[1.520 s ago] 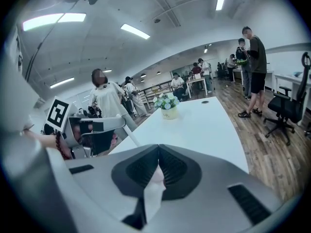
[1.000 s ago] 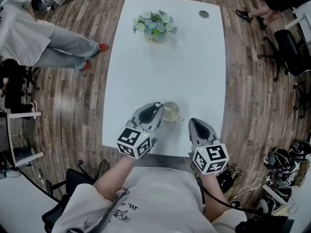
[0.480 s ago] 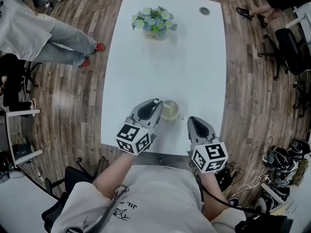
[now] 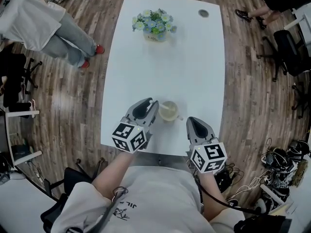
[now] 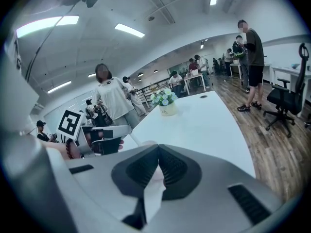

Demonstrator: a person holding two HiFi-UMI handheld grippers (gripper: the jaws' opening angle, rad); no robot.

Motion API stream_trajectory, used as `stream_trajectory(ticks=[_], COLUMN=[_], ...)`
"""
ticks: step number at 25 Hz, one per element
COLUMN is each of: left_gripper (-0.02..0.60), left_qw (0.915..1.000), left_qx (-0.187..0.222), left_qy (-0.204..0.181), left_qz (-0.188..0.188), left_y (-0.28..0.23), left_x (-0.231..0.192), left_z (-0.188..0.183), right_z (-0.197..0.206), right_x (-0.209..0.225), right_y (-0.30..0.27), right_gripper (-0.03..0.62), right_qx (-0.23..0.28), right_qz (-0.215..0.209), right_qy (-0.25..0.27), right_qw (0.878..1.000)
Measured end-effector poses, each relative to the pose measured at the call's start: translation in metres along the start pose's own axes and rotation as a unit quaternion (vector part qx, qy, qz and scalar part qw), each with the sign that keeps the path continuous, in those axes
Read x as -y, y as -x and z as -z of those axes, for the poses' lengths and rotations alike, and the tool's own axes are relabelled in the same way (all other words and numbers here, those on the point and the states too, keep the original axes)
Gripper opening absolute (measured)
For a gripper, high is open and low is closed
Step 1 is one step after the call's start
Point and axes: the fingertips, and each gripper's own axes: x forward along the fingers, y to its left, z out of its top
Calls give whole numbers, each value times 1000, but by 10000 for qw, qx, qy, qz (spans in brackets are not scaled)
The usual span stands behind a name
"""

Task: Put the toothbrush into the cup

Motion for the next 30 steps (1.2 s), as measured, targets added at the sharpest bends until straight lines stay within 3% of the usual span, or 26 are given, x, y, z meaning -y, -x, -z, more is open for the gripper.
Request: stream_trajectory(ticks=[13,15,18,21,30], left_gripper=[100,97,38,14,12], left_qw=[9995,9992,9975,9954,9954], left_qx=[282,305,332,351,180], left_qy=[-135,-275,-623,-889,-940], left_qz=[-37,15,35,78,0], left_y=[41,48,62,73,97], left_x=[15,25,42,57,79], left_z=[-37,-43,-47,-47,-27], right_z=[-21,-23,-24,-23,-27], right_x=[-20,-25,-35,-41,-51], right_y=[12,15,23,31,50], right_gripper=[18,18,18,18,20], right_qx=[308,345,354,301,449], right_qz=[-131,-153,-185,-167,-222], right_qy=[199,253,398,569,618], right_qw=[9992,9990,9984,9978,9968])
